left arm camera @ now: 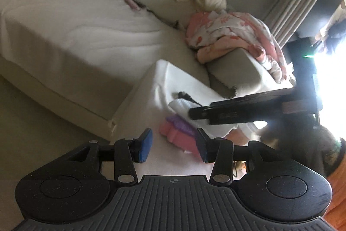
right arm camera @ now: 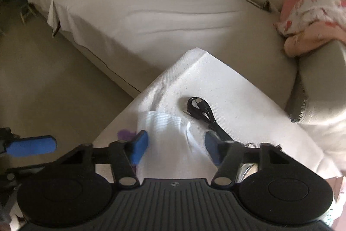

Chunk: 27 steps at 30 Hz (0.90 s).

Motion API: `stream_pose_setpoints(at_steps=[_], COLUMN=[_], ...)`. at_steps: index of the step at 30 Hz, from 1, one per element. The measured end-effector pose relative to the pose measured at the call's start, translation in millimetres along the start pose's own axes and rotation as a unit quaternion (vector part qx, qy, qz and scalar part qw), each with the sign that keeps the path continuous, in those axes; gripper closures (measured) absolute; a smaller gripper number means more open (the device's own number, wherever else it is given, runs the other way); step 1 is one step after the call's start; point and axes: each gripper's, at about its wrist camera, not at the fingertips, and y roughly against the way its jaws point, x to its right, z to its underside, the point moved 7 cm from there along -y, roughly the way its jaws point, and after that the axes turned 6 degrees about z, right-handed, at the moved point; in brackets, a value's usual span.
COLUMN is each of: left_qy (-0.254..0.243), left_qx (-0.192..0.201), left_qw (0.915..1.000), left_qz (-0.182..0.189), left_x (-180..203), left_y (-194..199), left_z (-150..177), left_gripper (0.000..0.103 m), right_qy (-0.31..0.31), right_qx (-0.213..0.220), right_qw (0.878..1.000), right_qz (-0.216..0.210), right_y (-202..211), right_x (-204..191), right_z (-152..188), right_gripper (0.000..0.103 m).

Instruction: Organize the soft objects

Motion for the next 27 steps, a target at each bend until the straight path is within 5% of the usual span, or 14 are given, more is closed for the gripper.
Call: stream_pose_setpoints(at_steps=[2,9,13,14,17,18,23,27], left_qy=[0.012,0.042,0.076,0.087,0.088,0.086,0.011,-0.049], left_qx=[-0.001,0.009,0.007,0.011,0.025,0.022,0.006,-0.046], left_qw=[0.9999,0.9989,0.9964,0.9952,0.9953,0.9959,0.9998,0.9976], left_qz=[0.004,0.019,0.036,0.043,0.03,0.02,-0.017,-0.02], left_x=[-3,-1,0,2,6,7,27,44], left_y=[-6,-35,-67,-75,-90,-97,-119,-125], left_z=[0,-7,-14,-18,-33,-37,-45,-30], left_gripper=[0.055,0.055,0.055,0.055,0.055,0.055,0.056,0.056], right_qy=[0.014,-0.01,-0.008,-0.005,0.01,0.007,-0.027,-0.063], right_qx=[-0.001,0.065,0.084,0.092,0.103,0.107,0.095,0.084], right_qw=[0.999,0.992,0.992,0.992,0.993,0.993,0.993,0.992], right_qz=[-0.036,-0.106,-0.096,-0.082,-0.052,-0.052,-0.065,-0.075], right_y=[15,102,113,116,115,116,108,106], right_x=[-7,17,41,45,51,54,71,86], right_z=[6,40,75,85,111,119,137,145], right_gripper=[0.097,0.098,0.096,0.089,0.042,0.036,0.036,0.036])
